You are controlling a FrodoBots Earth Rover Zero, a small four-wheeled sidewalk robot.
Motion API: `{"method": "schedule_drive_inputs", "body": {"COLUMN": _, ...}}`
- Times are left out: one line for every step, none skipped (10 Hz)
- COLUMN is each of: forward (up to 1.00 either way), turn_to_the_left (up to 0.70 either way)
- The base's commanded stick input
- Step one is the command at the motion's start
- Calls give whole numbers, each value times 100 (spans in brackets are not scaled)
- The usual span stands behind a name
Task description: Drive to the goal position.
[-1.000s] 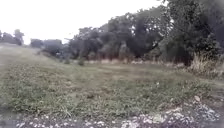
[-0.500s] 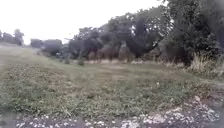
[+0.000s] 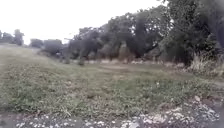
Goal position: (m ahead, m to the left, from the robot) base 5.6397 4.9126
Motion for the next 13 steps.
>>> {"method": "schedule_drive_inputs", "body": {"forward": 3, "turn_to_the_left": 0}}
{"method": "schedule_drive_inputs", "body": {"forward": 1, "turn_to_the_left": 0}}
{"method": "schedule_drive_inputs", "body": {"forward": 0, "turn_to_the_left": 0}}
{"method": "schedule_drive_inputs", "body": {"forward": 0, "turn_to_the_left": 0}}
{"method": "schedule_drive_inputs", "body": {"forward": 4, "turn_to_the_left": 0}}
{"method": "schedule_drive_inputs", "body": {"forward": 4, "turn_to_the_left": 0}}
{"method": "schedule_drive_inputs", "body": {"forward": 0, "turn_to_the_left": 0}}
{"method": "schedule_drive_inputs", "body": {"forward": 2, "turn_to_the_left": 0}}
{"method": "schedule_drive_inputs", "body": {"forward": 4, "turn_to_the_left": 0}}
{"method": "schedule_drive_inputs", "body": {"forward": 4, "turn_to_the_left": 0}}
{"method": "schedule_drive_inputs", "body": {"forward": 4, "turn_to_the_left": 0}}
{"method": "schedule_drive_inputs", "body": {"forward": 1, "turn_to_the_left": 0}}
{"method": "schedule_drive_inputs", "body": {"forward": 3, "turn_to_the_left": 0}}
